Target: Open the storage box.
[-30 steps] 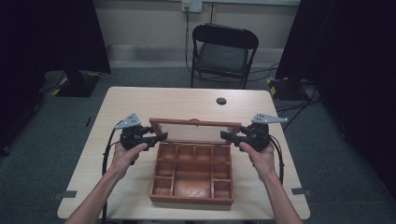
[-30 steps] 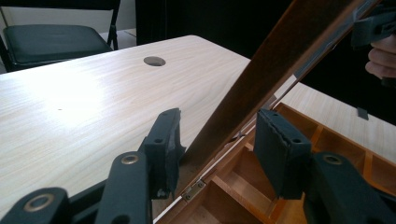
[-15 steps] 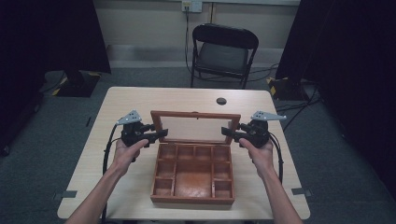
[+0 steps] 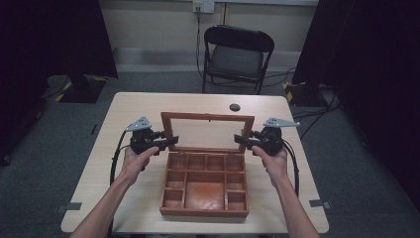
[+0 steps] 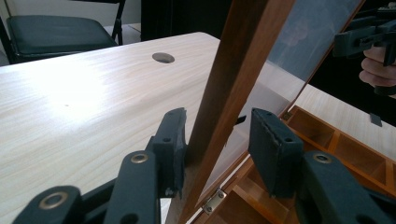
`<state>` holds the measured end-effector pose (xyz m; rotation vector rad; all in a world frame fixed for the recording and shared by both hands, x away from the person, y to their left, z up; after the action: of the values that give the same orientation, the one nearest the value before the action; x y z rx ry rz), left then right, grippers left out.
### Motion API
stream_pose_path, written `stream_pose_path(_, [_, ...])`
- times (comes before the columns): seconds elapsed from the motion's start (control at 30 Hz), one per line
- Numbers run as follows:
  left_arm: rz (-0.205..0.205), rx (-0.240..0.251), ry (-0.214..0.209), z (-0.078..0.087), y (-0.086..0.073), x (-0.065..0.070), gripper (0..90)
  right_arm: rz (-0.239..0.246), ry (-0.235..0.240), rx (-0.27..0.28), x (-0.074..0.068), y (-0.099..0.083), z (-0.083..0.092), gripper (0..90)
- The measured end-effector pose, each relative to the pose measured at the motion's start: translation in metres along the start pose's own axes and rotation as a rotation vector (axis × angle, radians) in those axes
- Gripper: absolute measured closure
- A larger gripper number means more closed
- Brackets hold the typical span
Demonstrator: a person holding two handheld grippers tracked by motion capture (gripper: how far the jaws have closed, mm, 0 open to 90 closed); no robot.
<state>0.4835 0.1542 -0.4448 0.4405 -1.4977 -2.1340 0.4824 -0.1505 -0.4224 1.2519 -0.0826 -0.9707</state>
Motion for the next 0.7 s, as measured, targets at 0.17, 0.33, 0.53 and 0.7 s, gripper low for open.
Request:
stream_pose_path(0.17, [-0.003, 0.002, 0.006, -0.002, -0.002, -0.001, 56.6, 0.006, -0.012, -0.008, 0.003, -0.002, -0.004, 50.9])
stream_pose_path(0.33, [0.004, -0.008, 0.001, -0.005, -0.005, -0.002, 56.9, 0.002, -0.014, -0.012, 0.005, -0.004, -0.007, 50.3])
stream_pose_path(0.53, [0.001, -0.022, -0.003, -0.006, -0.011, -0.003, 57.1, -0.012, -0.01, -0.035, 0.009, -0.009, -0.01, 50.3])
stream_pose_path(0.7, [0.01, -0.024, 0.0, -0.008, -0.014, -0.003, 57.0, -0.019, -0.015, -0.035, 0.012, -0.014, -0.013, 50.6])
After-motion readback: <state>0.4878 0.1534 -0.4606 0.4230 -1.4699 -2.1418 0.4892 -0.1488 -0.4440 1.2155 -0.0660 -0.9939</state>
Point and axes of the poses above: each handheld gripper's, and its own axes: z roughly backward along the jaws, y roughly out of its top, x roughly to its right, the point moved 7 cm from there along -z, roughly forward along the jaws, and after that the axes turned 12 degrees about -z, right-handed, at the moved point
